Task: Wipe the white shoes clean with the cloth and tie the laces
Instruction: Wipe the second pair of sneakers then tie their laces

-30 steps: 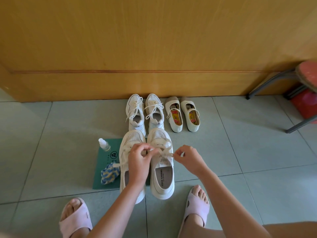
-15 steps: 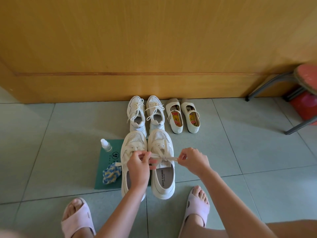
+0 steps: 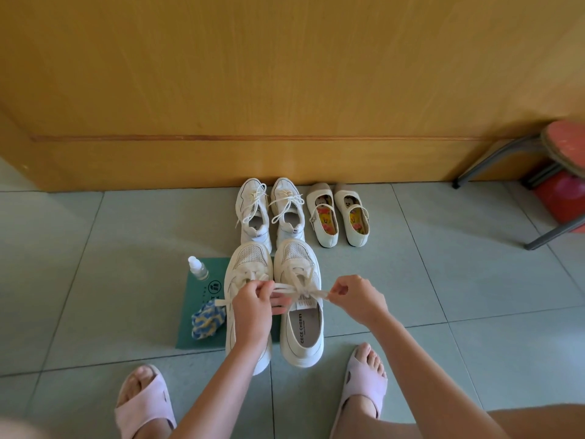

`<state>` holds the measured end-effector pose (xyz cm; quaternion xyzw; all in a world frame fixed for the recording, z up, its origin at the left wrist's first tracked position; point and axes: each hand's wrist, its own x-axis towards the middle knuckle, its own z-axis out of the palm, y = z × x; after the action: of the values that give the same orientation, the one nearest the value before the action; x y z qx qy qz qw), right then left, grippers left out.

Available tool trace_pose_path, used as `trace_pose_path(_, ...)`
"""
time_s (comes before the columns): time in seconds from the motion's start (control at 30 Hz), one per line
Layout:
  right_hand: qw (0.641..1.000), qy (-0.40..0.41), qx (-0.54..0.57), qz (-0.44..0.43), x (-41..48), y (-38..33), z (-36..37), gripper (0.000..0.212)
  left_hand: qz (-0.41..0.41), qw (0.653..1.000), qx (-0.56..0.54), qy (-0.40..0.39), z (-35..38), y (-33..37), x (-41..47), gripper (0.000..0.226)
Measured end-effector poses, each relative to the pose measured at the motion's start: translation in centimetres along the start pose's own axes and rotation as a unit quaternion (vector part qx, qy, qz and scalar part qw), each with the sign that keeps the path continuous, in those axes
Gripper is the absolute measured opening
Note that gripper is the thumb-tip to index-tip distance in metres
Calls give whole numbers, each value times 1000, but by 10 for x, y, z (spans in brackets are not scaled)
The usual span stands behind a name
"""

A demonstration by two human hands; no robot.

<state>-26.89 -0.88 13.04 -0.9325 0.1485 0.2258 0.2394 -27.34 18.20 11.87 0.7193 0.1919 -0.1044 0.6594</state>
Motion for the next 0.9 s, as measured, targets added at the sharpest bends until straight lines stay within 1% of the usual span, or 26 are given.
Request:
trace_pose_path(0.1,1000,-6,10,9,0,1,1,12,3,1000,-1,-1,0,0,0,16)
trace_pose_path(0.33,1000,4,13,12,-1,-1,-1,11,17,999,15,30,-2,-3,0,18)
trace_pose_path(0.57,999,25,-23,31,-3,-3,-2,10,-4,999,10,31,-1,-1,-2,17)
trace_pose_path(0.63,998,36,0,49,-3,-2,1,9,0,999,36,16,-5,-1,-4,15)
trace_pose_path(0.67,997,33,45,58,-3,-2,2,9,15,998,66,12,-7,-1,-6,14)
trace_pose_path(0.7,992,26,109,63,-3,-3,4,15,42,993,110,18,-10,0,-8,14)
trace_pose_path(0.77,972,15,222,71,-7,-12,9,40,119,966,222,57,-18,0,-11,17)
trace_pose_path(0.83,962,17,263,76,-14,-30,15,57,177,933,292,111,-25,-1,-11,23)
trace_pose_path(0.9,956,7,279,93,-20,-47,26,70,187,913,335,136,-27,-7,-8,43)
